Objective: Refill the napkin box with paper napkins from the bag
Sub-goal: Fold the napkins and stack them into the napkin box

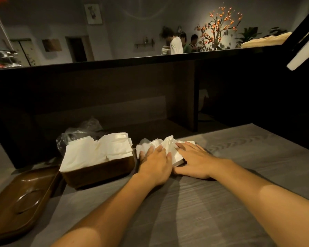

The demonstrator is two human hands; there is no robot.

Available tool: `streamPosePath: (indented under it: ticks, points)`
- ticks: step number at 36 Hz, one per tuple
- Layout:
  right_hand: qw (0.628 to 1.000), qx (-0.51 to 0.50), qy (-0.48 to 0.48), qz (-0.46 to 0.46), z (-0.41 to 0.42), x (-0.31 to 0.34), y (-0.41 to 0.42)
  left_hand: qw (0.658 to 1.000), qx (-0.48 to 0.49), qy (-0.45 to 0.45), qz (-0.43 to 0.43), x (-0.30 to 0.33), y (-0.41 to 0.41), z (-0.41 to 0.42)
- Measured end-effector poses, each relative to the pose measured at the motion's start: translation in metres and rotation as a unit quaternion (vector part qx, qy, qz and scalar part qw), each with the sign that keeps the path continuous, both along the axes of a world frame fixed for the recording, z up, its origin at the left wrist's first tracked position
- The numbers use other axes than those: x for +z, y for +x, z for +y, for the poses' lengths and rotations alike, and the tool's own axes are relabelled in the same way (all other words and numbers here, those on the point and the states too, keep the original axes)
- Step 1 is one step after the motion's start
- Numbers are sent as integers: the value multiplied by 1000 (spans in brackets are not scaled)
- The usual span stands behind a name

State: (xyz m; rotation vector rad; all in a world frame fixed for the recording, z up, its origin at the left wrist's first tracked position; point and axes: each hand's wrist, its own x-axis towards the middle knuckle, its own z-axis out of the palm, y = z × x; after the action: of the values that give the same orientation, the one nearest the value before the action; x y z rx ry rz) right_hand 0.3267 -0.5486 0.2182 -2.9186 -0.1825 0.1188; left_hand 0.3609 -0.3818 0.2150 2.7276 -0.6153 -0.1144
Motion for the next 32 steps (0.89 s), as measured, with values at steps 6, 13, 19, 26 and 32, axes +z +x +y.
streamPosePath:
  ticks: [6,13,19,26,32]
  points:
    - [999,15,29,-32,1,1,-29,999,-28,1,-22,-3,-23,10]
    - [997,28,51,-47,26,12,-82,999,-31,19,-37,2,-77,35]
    - [994,62,78,-43,66,18,-109,999,-22,-10,-38,13,-129,78]
    - [985,120,119,-41,110,9,-116,999,11,16,-38,10,-165,127]
    - [980,112,159,39,120,23,-108,990,53,4,-132,16,-159,150]
